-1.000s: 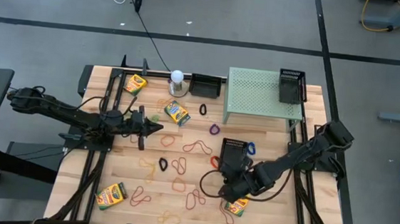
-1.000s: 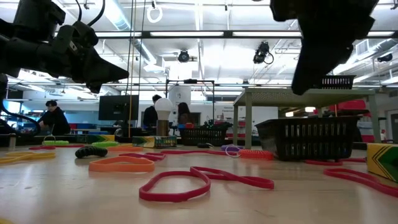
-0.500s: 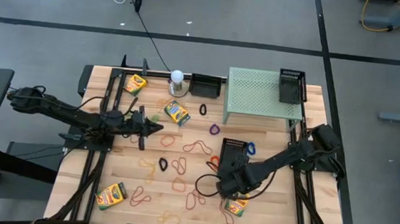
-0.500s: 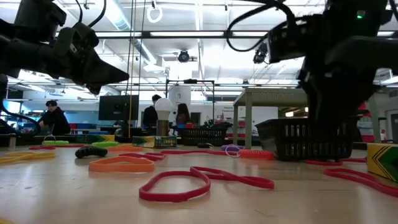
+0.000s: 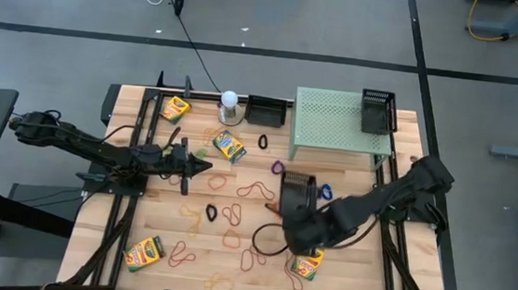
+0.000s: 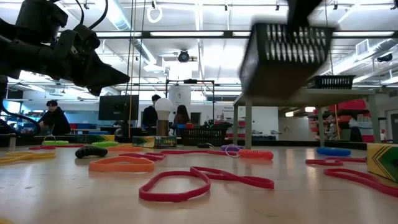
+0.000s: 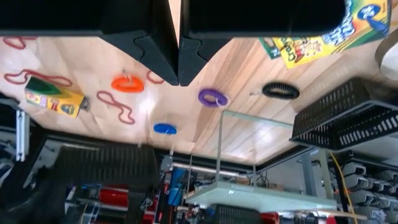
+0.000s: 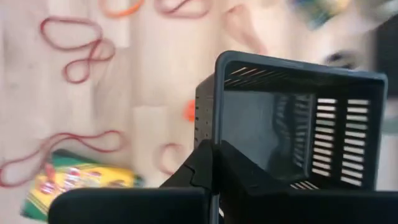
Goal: Pick & Place Office Desk Supplies
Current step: Put the bottom basket on the shelf
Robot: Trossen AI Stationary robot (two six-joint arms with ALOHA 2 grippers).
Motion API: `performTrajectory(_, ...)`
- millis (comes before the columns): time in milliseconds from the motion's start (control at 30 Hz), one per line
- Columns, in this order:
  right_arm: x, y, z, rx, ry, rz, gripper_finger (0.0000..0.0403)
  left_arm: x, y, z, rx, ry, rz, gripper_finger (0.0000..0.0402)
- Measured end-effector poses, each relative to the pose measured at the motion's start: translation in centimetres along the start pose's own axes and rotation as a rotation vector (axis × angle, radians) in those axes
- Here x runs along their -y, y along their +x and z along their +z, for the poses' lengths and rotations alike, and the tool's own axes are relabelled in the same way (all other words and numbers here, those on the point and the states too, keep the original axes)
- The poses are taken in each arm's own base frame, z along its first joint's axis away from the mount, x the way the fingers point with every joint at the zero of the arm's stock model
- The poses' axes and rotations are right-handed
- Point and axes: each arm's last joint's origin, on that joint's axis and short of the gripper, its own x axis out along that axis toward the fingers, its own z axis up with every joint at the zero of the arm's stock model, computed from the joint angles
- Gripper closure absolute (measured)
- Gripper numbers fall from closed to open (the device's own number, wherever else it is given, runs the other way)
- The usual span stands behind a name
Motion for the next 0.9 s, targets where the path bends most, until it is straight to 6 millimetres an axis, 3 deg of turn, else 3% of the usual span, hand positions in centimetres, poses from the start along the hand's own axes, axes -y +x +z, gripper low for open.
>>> performTrajectory(100,3.5,-3.5,0.6,0.017,-0.068,-0.079,0.0393,0.0,0.0,0.1,0.008,-0.001,-0.002,0.0391)
performTrajectory(200,7.9,-5.5,0.2,-0.016,-0.108,-0.142,0.0393,0.0,0.0,0.1,0.01,-0.001,-0.001,0.0391)
performTrajectory(333,13.7,-5.6,-1.3,-0.079,-0.115,-0.198,0.0393,0.0,0.0,0.1,0.01,-0.002,0.0,0.0391)
performTrajectory(467,18.0,-4.0,-3.8,-0.129,-0.117,-0.195,0.0393,0.0,0.0,0.1,0.011,0.009,0.001,0.0391)
performTrajectory(700,21.4,-1.4,-7.8,-0.141,-0.113,-0.173,0.0393,0.0,0.0,0.1,0.011,0.009,0.0,0.0391)
performTrajectory(900,22.9,-0.6,-9.1,-0.143,-0.093,-0.162,0.0393,0.0,0.0,0.1,0.01,0.008,-0.006,0.0391)
